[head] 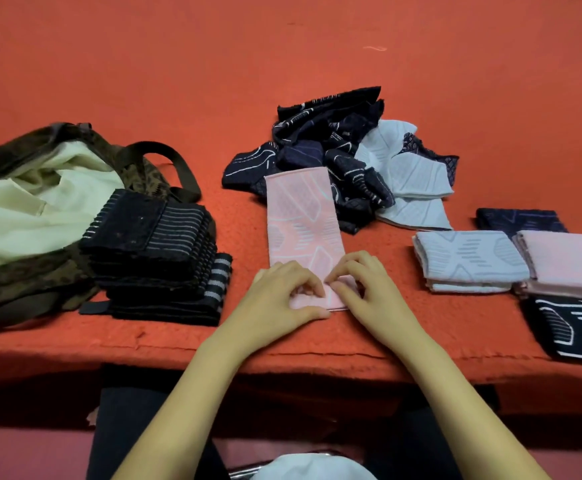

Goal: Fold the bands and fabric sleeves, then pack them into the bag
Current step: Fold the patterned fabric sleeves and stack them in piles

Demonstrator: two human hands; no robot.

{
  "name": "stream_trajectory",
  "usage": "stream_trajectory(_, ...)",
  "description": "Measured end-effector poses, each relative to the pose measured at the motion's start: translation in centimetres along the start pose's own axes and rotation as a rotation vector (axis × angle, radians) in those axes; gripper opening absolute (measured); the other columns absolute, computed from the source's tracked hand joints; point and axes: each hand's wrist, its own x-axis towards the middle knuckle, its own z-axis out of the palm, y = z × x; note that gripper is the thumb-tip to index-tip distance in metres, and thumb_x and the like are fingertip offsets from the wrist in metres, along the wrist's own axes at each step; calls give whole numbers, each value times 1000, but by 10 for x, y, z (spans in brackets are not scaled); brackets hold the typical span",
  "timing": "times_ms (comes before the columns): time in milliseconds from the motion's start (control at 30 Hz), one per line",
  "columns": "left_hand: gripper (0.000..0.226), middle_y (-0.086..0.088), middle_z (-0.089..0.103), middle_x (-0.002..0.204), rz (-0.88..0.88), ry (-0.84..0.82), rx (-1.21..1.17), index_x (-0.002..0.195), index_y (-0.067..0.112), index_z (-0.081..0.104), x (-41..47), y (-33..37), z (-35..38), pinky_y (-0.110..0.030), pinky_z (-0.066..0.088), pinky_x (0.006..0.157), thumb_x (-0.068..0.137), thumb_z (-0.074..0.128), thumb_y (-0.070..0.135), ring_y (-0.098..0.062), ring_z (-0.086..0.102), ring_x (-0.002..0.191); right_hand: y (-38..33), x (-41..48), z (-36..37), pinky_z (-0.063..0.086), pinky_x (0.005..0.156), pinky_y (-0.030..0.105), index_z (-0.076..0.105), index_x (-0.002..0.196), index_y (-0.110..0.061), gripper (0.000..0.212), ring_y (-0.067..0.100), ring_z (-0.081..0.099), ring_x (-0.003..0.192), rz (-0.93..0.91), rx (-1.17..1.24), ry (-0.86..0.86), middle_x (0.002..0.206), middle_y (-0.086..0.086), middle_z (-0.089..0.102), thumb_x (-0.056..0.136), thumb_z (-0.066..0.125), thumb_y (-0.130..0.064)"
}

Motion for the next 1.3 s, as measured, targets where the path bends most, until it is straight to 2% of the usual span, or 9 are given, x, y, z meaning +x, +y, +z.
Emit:
stream_trajectory(200, 29, 17, 50, 88, 10, 46, 94, 88, 38, 59, -5, 3, 3, -23, 25, 81, 82, 43, 61, 1, 43, 88, -7, -5, -2, 30, 88, 8, 65, 86, -20, 27, 12, 46, 100, -3, 18, -20, 100, -8, 51, 76, 40, -23)
stream_trajectory(400, 23, 18, 47, 92, 61, 54, 209, 93, 32, 56, -10, 4, 6, -24, 27, 79, 83, 52, 52, -5, 43, 90, -8, -6, -4, 31, 87, 15, 60, 80, -16, 27, 11, 43, 100, -40, 14, -68, 101, -6, 50, 65, 40, -26)
stream_trajectory(567, 17, 7, 52, 89, 68, 170, 225, 93, 22, 48, -9, 10, 7, -33, 35, 76, 95, 38, 36, -16, 47, 84, -6, -6, -1, 35, 97, 27, 61, 87, -18, 21, 10, 48, 106, -99, -71, -37, 108, -9, 54, 80, 56, -37)
stream_trajectory(633, 19, 6, 52, 88, 68, 194, 214, 93, 20, 49, -9, 12, 6, -34, 36, 77, 95, 37, 35, -15, 46, 83, -5, -7, 1, 38, 100, 31, 61, 85, -17, 26, 9, 55, 99, -120, -96, 9, 102, -7, 62, 87, 53, -41)
stream_trajectory(767, 30, 8, 55, 86, 64, 200, 133, 94, 17, 54, -14, 16, -1, -26, 36, 73, 91, 43, 45, -10, 48, 79, -10, -12, -4, 45, 69, 36, 61, 83, -17, 32, 12, 58, 70, -26, -84, 175, 74, -6, 64, 90, 43, -42)
stream_trajectory(867, 31, 10, 59, 80, -44, 240, 48, 90, 20, 55, -13, 15, -3, -26, 39, 68, 87, 44, 48, -10, 52, 73, -14, -9, -5, 48, 64, 40, 61, 82, -22, 32, 17, 63, 67, 9, -96, 220, 71, -5, 66, 87, 45, -49)
stream_trajectory(1033, 26, 11, 50, 58, -295, 249, -78, 73, 26, 45, 4, 17, -13, -16, 34, 55, 86, 59, 43, -2, 48, 56, -11, 16, -7, 45, 74, 39, 56, 83, -24, 27, 22, 62, 79, 178, 41, 229, 78, -5, 66, 81, 61, -50)
stream_trajectory(1167, 22, 7, 56, 73, -395, 260, 7, 82, 23, 44, 12, 17, -7, -32, 36, 64, 91, 56, 38, -24, 58, 78, -6, 33, -1, 41, 71, 36, 58, 86, -16, 25, 27, 60, 80, 244, -6, 211, 82, 5, 67, 84, 66, -39)
stream_trajectory(1300, 26, -5, 65, 87, -455, 332, 120, 95, 15, 48, 17, 15, 3, -39, 41, 70, 95, 49, 41, -34, 60, 87, -2, 28, 2, 43, 70, 25, 57, 95, -21, 19, 10, 61, 79, 277, 183, 258, 84, -5, 67, 83, 68, -31)
